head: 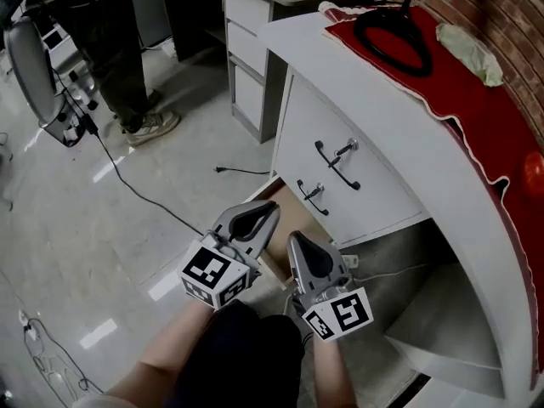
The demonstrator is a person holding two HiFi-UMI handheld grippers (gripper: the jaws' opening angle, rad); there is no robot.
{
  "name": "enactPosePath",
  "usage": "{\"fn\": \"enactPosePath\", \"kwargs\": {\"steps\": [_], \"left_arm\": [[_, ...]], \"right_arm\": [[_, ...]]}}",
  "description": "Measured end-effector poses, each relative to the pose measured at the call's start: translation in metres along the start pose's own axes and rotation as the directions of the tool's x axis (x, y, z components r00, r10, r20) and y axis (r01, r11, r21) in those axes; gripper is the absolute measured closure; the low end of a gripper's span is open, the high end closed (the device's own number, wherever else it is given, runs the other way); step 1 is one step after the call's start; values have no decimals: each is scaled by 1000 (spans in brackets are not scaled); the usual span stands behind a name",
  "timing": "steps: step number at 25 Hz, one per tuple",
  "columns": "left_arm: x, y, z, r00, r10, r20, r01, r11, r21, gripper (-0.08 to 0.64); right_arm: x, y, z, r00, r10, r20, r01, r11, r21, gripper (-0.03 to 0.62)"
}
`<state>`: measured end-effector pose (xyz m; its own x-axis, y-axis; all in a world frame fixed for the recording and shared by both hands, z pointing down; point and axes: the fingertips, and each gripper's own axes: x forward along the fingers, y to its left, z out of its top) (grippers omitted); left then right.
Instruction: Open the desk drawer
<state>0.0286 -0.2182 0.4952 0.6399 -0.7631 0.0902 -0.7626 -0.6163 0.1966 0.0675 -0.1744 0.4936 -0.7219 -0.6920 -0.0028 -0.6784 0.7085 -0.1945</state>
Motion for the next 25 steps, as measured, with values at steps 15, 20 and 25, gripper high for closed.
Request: {"fn": "enactPosePath", "kwargs": {"steps": [15, 20, 25], "left_arm": [[1, -20, 97, 991, -58, -117, 49, 996, -78, 529], [-13, -24, 116, 986, -73, -148, 50, 986, -158, 529], [-19, -33, 119, 985, -74, -157, 40, 977, -211, 529]], "right_arm": [[16, 19, 95, 987, -33, -157, 45, 996, 75, 574], [9, 33, 115, 971, -89, -221, 108, 992, 72, 574], [2, 31, 124, 967, -130, -221, 145, 988, 56, 574]]}}
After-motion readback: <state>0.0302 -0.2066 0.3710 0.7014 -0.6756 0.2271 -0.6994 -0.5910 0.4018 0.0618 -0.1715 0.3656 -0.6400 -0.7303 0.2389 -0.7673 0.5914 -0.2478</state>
